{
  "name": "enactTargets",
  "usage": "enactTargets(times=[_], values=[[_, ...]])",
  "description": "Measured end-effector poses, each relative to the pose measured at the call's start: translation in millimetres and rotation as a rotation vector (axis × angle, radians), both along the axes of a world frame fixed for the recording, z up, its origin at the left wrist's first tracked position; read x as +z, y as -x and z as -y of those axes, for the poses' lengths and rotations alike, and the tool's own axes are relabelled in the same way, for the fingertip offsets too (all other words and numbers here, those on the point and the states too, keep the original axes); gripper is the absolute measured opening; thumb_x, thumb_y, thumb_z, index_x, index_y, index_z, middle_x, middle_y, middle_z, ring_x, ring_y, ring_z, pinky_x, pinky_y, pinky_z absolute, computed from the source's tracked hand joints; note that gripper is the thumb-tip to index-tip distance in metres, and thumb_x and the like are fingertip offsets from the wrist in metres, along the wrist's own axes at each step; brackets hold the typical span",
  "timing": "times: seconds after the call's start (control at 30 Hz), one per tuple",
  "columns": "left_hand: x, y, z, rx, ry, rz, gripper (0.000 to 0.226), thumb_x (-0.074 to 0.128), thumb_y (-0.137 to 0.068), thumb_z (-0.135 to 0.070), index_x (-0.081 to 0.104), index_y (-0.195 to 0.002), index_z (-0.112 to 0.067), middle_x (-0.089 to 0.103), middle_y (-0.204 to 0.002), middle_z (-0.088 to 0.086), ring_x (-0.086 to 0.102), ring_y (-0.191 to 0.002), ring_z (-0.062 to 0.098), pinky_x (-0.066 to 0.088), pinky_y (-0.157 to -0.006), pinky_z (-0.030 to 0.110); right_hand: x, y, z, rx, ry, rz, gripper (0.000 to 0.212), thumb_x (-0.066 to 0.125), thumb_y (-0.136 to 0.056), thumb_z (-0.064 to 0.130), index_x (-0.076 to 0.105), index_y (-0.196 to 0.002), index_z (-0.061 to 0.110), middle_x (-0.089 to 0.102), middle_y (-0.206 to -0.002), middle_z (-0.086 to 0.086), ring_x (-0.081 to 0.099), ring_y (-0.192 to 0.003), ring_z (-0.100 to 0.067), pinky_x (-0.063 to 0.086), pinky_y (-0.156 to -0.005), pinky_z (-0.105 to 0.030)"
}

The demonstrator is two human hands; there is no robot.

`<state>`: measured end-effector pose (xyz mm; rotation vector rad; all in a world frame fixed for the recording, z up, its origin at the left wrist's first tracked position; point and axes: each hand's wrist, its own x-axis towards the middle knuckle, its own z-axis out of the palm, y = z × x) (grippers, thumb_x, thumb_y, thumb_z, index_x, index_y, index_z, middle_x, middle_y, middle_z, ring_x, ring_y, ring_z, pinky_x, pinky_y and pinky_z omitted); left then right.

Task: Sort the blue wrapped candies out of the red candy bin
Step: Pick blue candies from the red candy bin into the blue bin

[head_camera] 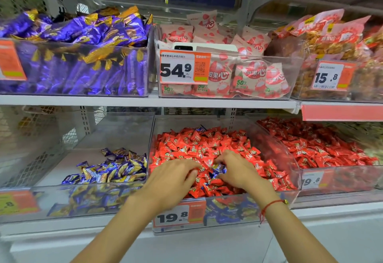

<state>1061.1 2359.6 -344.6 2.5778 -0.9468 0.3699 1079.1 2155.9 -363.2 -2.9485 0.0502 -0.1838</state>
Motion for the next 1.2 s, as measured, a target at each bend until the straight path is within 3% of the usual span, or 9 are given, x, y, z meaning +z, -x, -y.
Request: enactTargets(times=[0.23,0.33,0.43,0.6,0.7,0.9,1.03,1.13,1.2], values=[[2.7,-5.2,12.3,0.081,0.165,-0.037,0.031,0.044,-0.1,-0.037,0.058,-0.128,-0.031,0.06,-0.128,-0.013,0.052,-0.118,0.007,0.041,-0.097,0.027,25.5,16.2,23.7,0.006,-0.581,0.004,0.025,0.073,-0.083,0.01,0.073,-0.107,0.004,0.069,-0.068,0.01,0.06,-0.06,0.002,0.043,-0.053,-0.008],[6.6,-7.0,17.7,0.003,0.426,-0.139,0.03,0.046,-0.1,-0.034,0.06,-0.127,-0.029,0.058,-0.129,-0.015,0.051,-0.121,0.001,0.039,-0.101,0.023,46.7,31.7,22.5,-0.025,-0.958,0.068,0.028,0.073,-0.084,0.018,0.066,-0.107,0.004,0.074,-0.083,-0.008,0.07,-0.068,-0.013,0.048,-0.051,-0.012],[13.5,-3.4,26.3,-0.125,0.672,-0.431,0.03,0.046,-0.1,-0.033,0.055,-0.129,-0.032,0.06,-0.125,-0.018,0.055,-0.116,0.0,0.043,-0.101,0.025,62.6,40.9,-1.5,0.066,-1.099,0.132,0.028,0.074,-0.081,0.029,0.07,-0.098,0.007,0.076,-0.085,-0.004,0.071,-0.077,-0.008,0.048,-0.056,-0.011],[18.0,-0.6,25.0,-0.189,0.949,-0.515,0.025,0.047,-0.1,-0.015,0.059,-0.117,-0.028,0.071,-0.102,-0.011,0.07,-0.092,0.005,0.056,-0.078,0.021,66.6,39.6,-34.0,0.186,-0.966,0.325,0.016,0.066,-0.088,0.031,0.076,-0.083,0.019,0.068,-0.062,0.014,0.058,-0.058,0.007,0.04,-0.056,-0.008],[15.3,-0.5,19.2,-0.206,0.898,-0.512,0.023,0.046,-0.101,-0.016,0.057,-0.112,-0.034,0.07,-0.108,-0.007,0.07,-0.092,0.007,0.057,-0.078,0.025,67.7,37.6,-26.3,0.209,-0.773,0.301,0.026,0.06,-0.093,0.031,0.075,-0.079,0.015,0.057,-0.049,0.017,0.047,-0.047,0.002,0.036,-0.055,-0.013],[12.5,3.4,26.4,-0.11,0.856,-0.494,0.027,0.039,-0.101,-0.039,0.048,-0.126,-0.041,0.06,-0.111,-0.012,0.058,-0.101,0.008,0.052,-0.093,0.051,60.2,34.8,-48.1,0.228,-0.86,0.37,0.022,0.062,-0.093,0.025,0.076,-0.082,0.012,0.06,-0.052,0.017,0.052,-0.052,0.004,0.039,-0.056,-0.011],[23.6,5.7,29.7,-0.111,1.119,-0.584,0.026,0.04,-0.103,-0.024,0.052,-0.125,-0.025,0.057,-0.13,-0.006,0.053,-0.12,0.007,0.041,-0.107,0.036,60.6,37.3,-45.5,0.288,-0.893,0.291,0.017,0.065,-0.09,0.03,0.077,-0.083,0.02,0.062,-0.057,0.01,0.05,-0.055,-0.001,0.039,-0.056,-0.015],[27.6,6.9,21.7,-0.101,1.165,-0.479,0.018,0.037,-0.103,-0.017,0.053,-0.111,-0.02,0.062,-0.115,-0.006,0.062,-0.101,0.005,0.049,-0.093,0.026,58.4,33.1,-26.8,0.285,-0.873,0.241,0.008,0.068,-0.088,0.026,0.076,-0.088,0.024,0.072,-0.077,0.009,0.062,-0.063,-0.003,0.047,-0.06,-0.018],[26.5,-4.3,13.3,-0.032,1.133,-0.5,0.017,0.037,-0.102,-0.01,0.051,-0.097,-0.019,0.06,-0.09,-0.004,0.06,-0.077,0.009,0.051,-0.078,0.029,44.7,24.3,-4.3,0.12,-0.581,0.25,0.009,0.067,-0.089,0.018,0.076,-0.092,0.018,0.072,-0.089,0.007,0.062,-0.069,-0.002,0.051,-0.07,-0.02]])
